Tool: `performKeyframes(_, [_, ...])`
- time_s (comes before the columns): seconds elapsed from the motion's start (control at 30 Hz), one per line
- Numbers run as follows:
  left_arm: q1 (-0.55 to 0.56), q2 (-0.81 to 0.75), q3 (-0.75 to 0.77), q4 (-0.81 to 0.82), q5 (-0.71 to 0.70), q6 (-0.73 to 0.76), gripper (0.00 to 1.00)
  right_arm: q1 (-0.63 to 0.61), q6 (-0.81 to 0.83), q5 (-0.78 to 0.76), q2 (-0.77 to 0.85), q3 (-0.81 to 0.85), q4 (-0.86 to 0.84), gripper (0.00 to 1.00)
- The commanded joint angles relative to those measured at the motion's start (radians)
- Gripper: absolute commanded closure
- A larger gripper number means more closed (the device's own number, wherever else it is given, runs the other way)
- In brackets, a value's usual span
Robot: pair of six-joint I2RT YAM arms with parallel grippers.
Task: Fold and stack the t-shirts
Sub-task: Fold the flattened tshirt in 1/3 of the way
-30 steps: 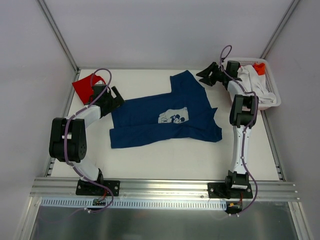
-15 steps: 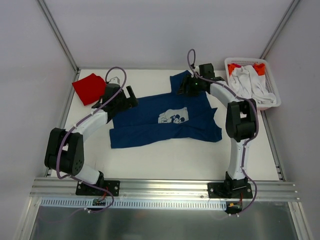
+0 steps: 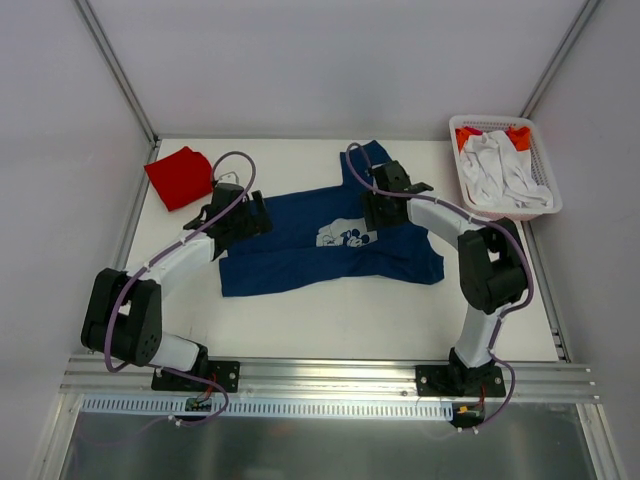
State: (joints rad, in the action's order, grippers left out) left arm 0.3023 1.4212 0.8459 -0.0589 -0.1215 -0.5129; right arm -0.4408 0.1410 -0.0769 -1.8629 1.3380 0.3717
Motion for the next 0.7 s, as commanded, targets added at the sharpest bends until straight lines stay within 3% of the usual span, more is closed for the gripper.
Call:
performKeyframes(0.0, [0.008,-0.036,-0.033,-0.013,-0.023,0.001,0.02,-0.029,0.032,-0.130,0.083,-0.049,0.009,0.37])
performKeyframes(0.67, [0.009,-0.133,-0.067,-0.027,-0.013,0.011,0.01,-0.093,-0.081,-0.121,0.088,-0.240,-0.062,0.36])
